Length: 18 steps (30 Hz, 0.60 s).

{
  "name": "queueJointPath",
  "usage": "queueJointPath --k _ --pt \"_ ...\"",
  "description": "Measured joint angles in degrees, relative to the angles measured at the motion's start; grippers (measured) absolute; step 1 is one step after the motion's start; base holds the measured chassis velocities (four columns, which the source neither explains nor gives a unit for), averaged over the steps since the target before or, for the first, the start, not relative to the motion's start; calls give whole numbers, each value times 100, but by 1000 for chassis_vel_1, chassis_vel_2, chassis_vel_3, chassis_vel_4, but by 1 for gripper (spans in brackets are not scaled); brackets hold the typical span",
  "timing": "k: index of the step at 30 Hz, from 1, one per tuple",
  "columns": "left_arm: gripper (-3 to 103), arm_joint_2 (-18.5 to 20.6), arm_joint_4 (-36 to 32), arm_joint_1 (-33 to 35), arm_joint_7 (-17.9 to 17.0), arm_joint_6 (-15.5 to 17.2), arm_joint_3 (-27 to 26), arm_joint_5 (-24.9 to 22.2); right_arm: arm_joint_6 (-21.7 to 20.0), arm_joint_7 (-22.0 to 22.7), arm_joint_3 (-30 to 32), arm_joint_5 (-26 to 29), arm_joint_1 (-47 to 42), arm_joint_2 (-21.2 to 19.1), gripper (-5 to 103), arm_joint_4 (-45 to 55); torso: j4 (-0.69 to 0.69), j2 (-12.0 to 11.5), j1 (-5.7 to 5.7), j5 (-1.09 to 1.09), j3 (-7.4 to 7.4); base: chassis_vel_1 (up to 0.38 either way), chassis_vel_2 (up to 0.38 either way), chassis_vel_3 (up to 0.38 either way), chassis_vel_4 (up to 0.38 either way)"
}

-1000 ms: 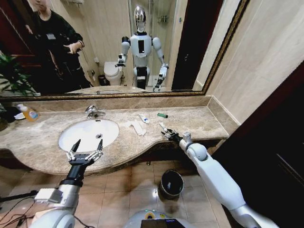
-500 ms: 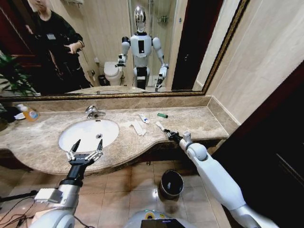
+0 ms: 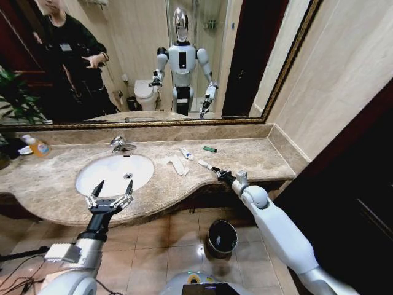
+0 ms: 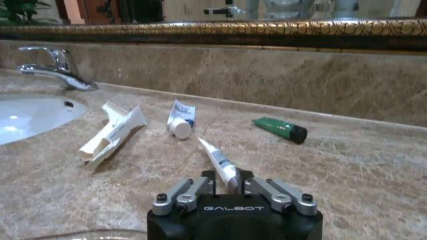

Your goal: Pick up the trash from the sink and place it in the trash bin.

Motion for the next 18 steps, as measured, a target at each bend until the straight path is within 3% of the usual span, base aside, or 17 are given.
queueJointPath --k 5,6,9,11,14,18 --pt "100 0 0 0 0 0 0 0 57 -55 -57 9 86 -27 38 -81 0 0 0 0 0 0 0 0 0" --pt "100 0 0 0 0 0 0 0 57 -55 -57 9 86 -27 38 -81 0 0 0 0 0 0 0 0 0" --pt "100 0 0 0 0 0 0 0 95 -129 -91 9 186 -37 55 -208 0 0 0 0 0 0 0 0 0" --pt "100 0 0 0 0 0 0 0 101 -142 -94 9 196 -37 55 -226 0 0 0 0 0 0 0 0 0" --pt "100 0 0 0 0 0 0 0 136 -184 -134 4 223 -37 71 -308 0 0 0 0 0 0 0 0 0" --pt "100 0 0 0 0 0 0 0 177 -195 -163 -12 224 -32 82 -352 0 0 0 0 0 0 0 0 0"
